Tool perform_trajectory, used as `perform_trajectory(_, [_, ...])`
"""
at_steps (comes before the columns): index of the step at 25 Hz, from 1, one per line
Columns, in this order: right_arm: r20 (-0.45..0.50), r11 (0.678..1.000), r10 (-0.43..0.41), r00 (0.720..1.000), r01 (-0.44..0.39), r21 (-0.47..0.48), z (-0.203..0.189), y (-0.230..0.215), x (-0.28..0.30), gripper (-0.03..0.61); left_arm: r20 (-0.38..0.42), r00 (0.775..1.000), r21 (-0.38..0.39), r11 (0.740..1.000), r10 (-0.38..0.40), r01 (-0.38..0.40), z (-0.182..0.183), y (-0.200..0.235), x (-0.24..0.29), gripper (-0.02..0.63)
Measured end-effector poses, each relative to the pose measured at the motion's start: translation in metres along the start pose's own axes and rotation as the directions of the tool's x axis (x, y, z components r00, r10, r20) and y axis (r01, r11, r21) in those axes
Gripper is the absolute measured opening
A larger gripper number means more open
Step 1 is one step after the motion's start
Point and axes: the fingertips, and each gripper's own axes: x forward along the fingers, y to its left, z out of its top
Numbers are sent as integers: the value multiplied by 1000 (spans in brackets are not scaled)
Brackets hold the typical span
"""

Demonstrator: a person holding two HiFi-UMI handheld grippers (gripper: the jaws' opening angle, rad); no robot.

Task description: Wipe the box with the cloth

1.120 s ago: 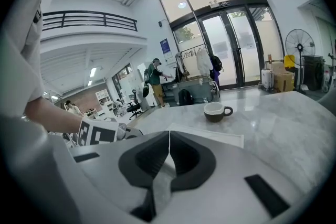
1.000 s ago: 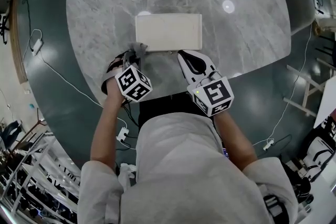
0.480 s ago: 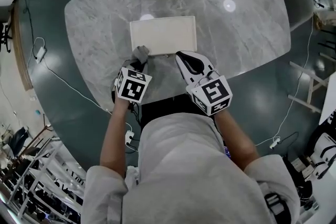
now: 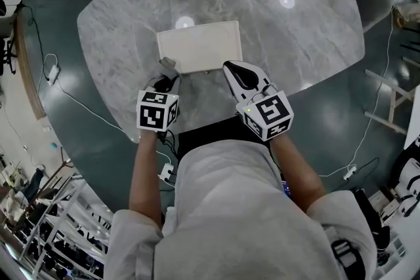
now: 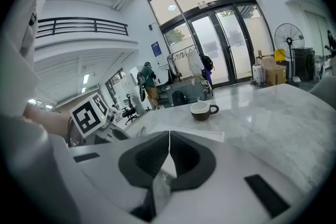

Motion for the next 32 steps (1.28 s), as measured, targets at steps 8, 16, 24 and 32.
perform_trajectory(8, [-7,1000,-3,1000,3,13,-3,-3,4,26,54,996,-72,994,-73,77,1,2,13,35])
perform_trajectory(16, [-14,1000,-17,1000,17,25,-7,-7,5,26,17,993,-41,992,-121,121,-3,-22,27,35])
perform_trajectory(24, [-2,997,-60,998,60,42,-8,-28,-11,26,13,986,-23,986,-168,168,14,-47,38,35])
perform_trajectory(32, [7,995,-79,997,79,67,-13,-42,-23,26,23,986,-23,986,-166,166,27,-57,43,35])
